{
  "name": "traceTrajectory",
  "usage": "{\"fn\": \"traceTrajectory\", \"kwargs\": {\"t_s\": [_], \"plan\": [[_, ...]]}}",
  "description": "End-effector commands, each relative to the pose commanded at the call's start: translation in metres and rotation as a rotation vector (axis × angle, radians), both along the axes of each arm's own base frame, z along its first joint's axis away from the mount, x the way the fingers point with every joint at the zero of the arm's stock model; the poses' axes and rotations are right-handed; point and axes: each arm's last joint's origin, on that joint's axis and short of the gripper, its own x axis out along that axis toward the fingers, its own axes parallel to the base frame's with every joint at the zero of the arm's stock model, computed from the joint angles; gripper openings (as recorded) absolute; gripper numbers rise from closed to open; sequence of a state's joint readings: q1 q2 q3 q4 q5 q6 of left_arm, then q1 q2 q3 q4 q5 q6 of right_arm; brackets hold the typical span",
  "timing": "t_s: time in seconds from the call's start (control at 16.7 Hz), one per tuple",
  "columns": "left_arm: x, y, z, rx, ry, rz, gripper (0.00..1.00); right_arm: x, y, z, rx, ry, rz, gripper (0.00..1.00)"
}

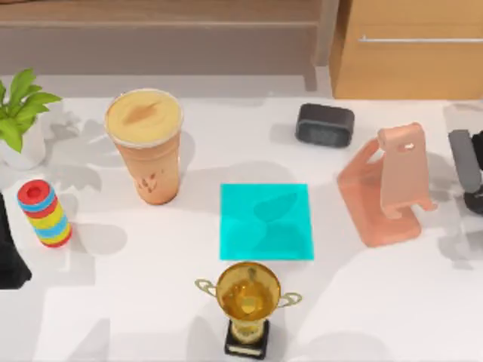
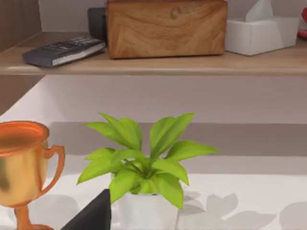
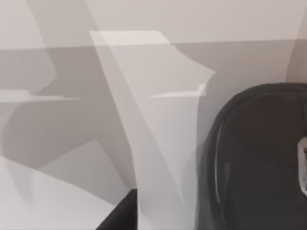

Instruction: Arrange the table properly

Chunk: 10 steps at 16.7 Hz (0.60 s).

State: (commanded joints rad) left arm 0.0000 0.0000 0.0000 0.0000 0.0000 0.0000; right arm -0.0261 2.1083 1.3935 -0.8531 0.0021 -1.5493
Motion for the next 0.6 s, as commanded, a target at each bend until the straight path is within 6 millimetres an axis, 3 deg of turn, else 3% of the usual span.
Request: {"fn": "traceTrajectory", "kwargs": {"t_s": [0.36,0.6], "plan": [[0.0,0.0,0.0,0.0,0.0,0.0,1.0,0.0,0.0,0.0,0.0,0.0,0.0,0.02],[0.0,0.0,0.0,0.0,0.0,0.0,1.0,0.0,0.0,0.0,0.0,0.0,0.0,0.0]]}}
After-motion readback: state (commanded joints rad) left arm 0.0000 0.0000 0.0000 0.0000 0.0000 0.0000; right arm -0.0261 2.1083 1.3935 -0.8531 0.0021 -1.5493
